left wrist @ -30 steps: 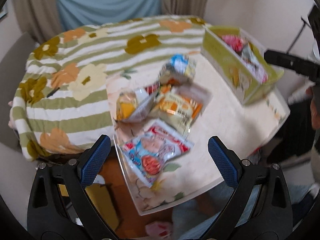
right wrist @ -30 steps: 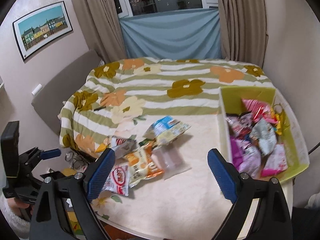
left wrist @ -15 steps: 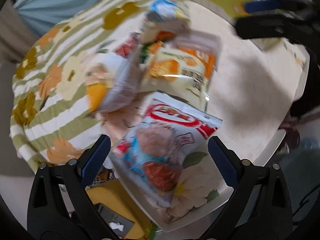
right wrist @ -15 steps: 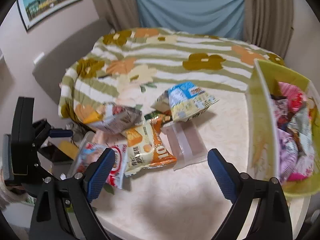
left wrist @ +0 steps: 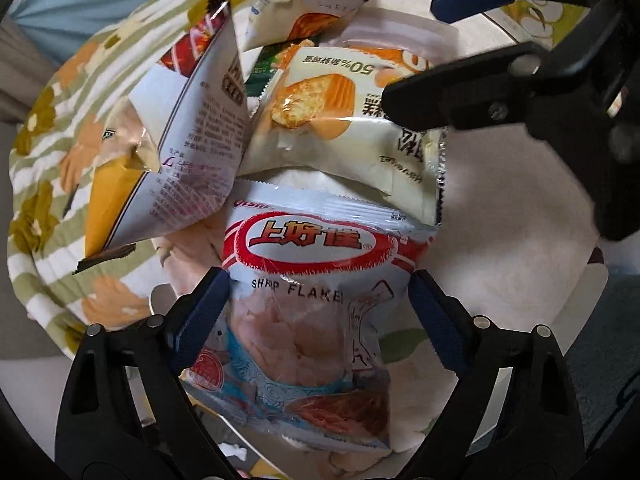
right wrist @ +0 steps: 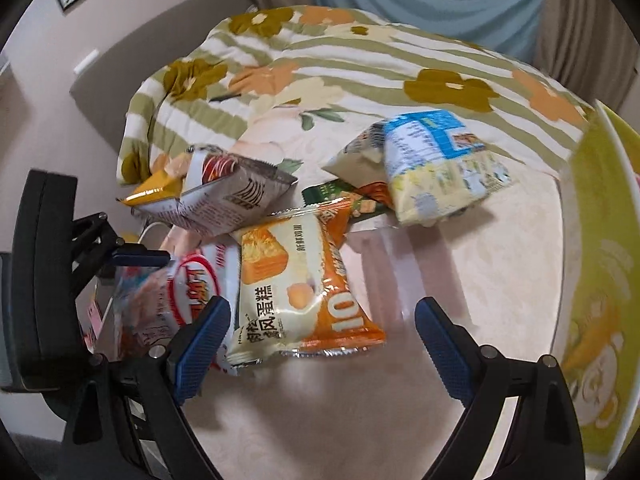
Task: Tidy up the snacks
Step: 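Grasp the red-white flakes bag with left tool while right tool grasps orange cake pack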
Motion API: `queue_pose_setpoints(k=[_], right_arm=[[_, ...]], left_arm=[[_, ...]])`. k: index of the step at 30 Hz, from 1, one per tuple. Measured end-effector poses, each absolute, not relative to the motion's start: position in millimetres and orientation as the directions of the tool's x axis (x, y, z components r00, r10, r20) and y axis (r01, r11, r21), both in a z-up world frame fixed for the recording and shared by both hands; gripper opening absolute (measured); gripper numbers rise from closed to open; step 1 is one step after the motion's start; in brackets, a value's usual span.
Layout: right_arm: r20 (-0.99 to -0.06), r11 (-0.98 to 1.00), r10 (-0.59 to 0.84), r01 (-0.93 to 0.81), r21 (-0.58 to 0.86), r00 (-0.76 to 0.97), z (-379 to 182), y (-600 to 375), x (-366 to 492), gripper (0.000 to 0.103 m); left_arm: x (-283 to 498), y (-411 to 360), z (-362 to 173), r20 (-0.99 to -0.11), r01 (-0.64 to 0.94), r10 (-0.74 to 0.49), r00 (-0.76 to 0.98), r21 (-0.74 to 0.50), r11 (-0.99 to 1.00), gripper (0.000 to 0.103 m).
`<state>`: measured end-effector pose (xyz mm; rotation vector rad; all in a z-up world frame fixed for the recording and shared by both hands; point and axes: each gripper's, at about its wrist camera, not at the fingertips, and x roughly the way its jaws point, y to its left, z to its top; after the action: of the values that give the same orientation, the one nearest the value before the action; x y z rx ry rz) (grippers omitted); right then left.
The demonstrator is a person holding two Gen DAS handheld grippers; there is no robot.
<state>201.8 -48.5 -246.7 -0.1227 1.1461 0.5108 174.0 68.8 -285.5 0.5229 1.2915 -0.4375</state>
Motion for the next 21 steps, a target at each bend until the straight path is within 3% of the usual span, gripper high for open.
queue_pose_setpoints(k=[8,13,18,21], right_arm=[[-0.906,0.847,0.327,-0.508,0.156,0.267,-265.5,-32.1,214.6,0.089],[-0.912,0.831,0.322,-0.537,0.144,0.254,-271.5,-21.4,217.7,0.087],[-0.919,0.821,0.305,-0.558,0.121,0.251,-277.8,-13.4,222.8,0.084],[-0.922,0.817,0.299,-0.565,0.114,0.245,-280.6,-10.5,225.5,0.077]], left_arm=[[179.1,87.5,-287.7,-0.975,0.502,-0.078,0.210,0.039,0.864,0.081],[180.0,94.6,-285.4,-0.974,0.464,-0.076,0.213,0.032,0.885,0.065],[176.0,102.5,-278.8,-0.973,0.433,-0.098,0.209,0.002,0.902,0.056],[172.7,106.7,-274.9,-0.972,0.408,-0.112,0.207,-0.019,0.913,0.054]])
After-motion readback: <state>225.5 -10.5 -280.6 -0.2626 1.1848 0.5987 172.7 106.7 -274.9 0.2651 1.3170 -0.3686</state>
